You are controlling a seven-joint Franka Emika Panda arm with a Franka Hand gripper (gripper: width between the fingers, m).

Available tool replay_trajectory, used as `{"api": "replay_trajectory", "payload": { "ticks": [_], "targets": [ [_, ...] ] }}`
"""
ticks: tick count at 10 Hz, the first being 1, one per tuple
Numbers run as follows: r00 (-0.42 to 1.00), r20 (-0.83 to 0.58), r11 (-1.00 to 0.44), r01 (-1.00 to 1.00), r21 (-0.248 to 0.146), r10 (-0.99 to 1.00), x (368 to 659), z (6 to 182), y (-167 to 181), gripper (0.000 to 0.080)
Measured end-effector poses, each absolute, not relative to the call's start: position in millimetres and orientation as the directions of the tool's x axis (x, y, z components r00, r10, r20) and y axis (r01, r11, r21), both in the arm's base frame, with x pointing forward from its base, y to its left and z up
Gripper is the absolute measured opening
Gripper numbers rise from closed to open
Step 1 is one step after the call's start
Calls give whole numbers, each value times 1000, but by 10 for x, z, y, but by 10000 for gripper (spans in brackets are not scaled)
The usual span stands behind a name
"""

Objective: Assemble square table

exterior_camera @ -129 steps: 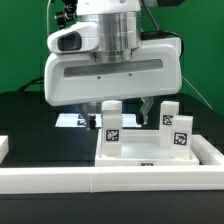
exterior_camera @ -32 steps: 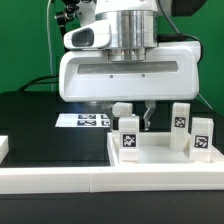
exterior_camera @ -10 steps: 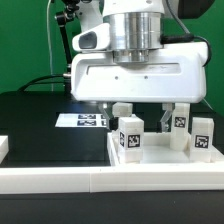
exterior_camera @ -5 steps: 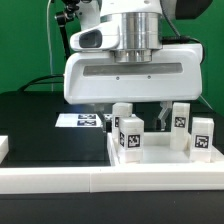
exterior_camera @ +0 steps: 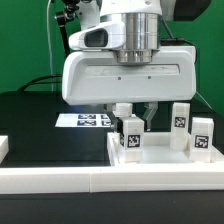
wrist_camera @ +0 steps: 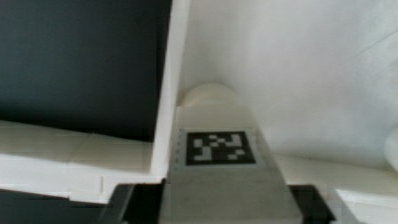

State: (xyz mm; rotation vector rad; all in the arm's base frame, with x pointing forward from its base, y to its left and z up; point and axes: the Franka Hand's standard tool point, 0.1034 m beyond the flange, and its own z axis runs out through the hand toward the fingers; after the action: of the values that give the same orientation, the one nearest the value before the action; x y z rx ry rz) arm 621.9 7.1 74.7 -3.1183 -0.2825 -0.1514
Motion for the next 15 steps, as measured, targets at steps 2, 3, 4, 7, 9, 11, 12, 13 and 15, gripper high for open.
{"api": "replay_trajectory", "payload": {
  "ticks": [2,3,4,7,9,11,12,13,15],
  "targets": [
    [983,97,-987,159,0,158,6218,747,71,288],
    [987,97,-991,132,-3,131,6219,747,68,288],
    [995,97,-999,32,-12,30,6219,748,55,288],
    [926,84,-930,-364,-57,-368,6215,738,70,288],
    [826,71,-829,-555,-73,-559,6216,733,75,288],
    [699,57,-701,-709,-83,-713,6220,731,75,288],
    [642,52,-644,-760,-86,-765,6220,730,78,290],
    [535,40,-537,-839,-91,-844,6216,730,91,290],
    [389,27,-389,-916,-93,-921,6213,730,107,290]
  ]
}}
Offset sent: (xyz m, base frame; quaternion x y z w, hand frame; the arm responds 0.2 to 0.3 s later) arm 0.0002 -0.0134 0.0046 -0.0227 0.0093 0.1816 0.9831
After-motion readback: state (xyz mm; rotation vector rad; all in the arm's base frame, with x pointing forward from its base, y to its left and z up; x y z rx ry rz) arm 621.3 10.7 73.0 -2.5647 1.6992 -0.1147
